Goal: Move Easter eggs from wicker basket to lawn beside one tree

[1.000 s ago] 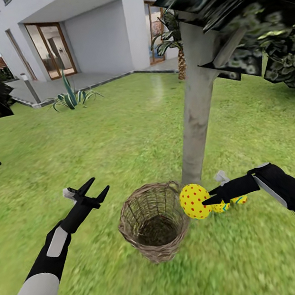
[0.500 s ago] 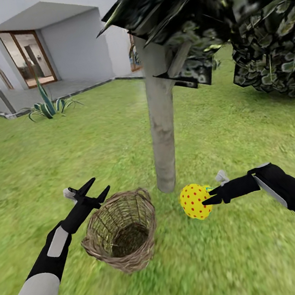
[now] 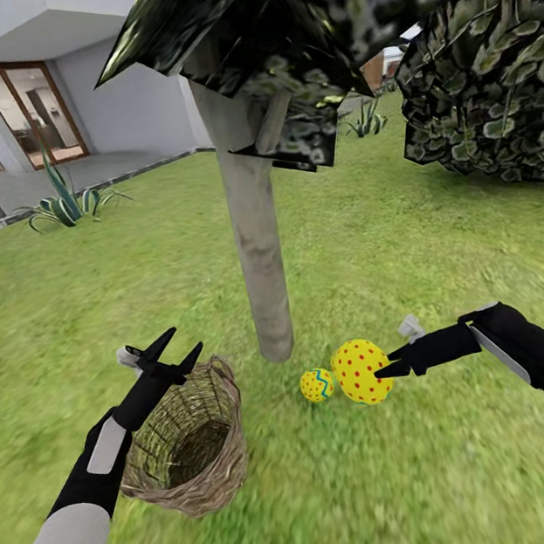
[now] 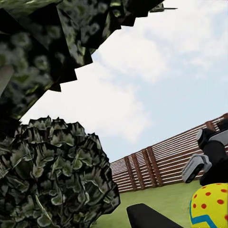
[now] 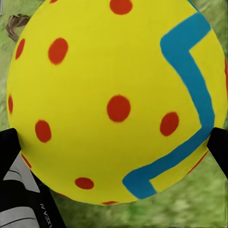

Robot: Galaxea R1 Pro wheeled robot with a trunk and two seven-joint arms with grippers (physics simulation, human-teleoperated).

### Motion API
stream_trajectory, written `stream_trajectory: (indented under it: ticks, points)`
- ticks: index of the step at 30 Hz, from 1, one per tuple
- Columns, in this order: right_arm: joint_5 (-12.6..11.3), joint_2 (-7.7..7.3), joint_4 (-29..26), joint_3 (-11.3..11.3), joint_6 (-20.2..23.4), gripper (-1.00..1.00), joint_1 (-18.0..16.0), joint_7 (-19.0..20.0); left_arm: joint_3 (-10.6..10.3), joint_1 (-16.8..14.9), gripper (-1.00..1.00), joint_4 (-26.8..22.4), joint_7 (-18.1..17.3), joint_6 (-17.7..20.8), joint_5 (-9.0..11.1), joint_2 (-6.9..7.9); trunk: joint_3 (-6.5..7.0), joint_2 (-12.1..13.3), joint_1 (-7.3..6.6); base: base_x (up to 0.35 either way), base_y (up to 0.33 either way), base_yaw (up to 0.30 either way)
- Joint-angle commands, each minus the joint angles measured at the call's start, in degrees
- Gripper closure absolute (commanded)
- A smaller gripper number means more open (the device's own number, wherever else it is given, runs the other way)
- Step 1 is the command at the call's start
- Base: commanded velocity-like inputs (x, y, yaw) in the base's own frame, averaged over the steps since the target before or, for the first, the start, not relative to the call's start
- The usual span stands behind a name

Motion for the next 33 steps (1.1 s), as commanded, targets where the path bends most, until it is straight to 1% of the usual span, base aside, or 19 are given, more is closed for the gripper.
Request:
stream_trajectory:
  ticks: [1,5,8,24,27,33]
  points:
    - [-0.47,-0.06,0.04,0.03,0.42,1.0,-0.05,-0.19,0.01,0.0,-1.0,-0.02,-0.02,0.38,0.17,0.05,-0.05,-0.02,-0.01,0.0,-0.328,0.0]
    - [-0.46,-0.02,0.15,-0.03,0.35,1.0,-0.05,-0.22,0.01,-0.01,-1.0,-0.02,-0.02,0.38,0.17,0.04,-0.05,-0.02,-0.01,0.0,-0.328,0.007]
    - [-0.46,-0.01,0.22,-0.05,0.29,1.0,-0.05,-0.27,0.01,-0.01,-1.0,-0.02,-0.02,0.38,0.17,0.02,-0.05,-0.02,-0.01,0.0,-0.328,0.159]
    - [-0.46,0.01,0.43,-0.04,0.26,1.0,-0.05,-0.59,-0.02,-0.02,-1.0,0.01,0.06,0.4,0.17,0.01,-0.05,-0.02,-0.01,-0.058,-0.327,0.281]
    - [-0.39,0.03,1.49,-0.07,0.26,1.0,-0.05,-0.68,-0.07,-0.03,-1.0,0.04,0.07,0.46,0.17,0.01,-0.05,-0.02,-0.01,-0.016,-0.327,0.284]
    - [-0.38,0.03,1.65,-0.08,0.26,1.0,-0.05,-0.83,-0.08,-0.03,-1.0,0.07,0.07,0.47,0.08,0.0,-0.05,-0.02,-0.01,-0.001,-0.33,0.284]
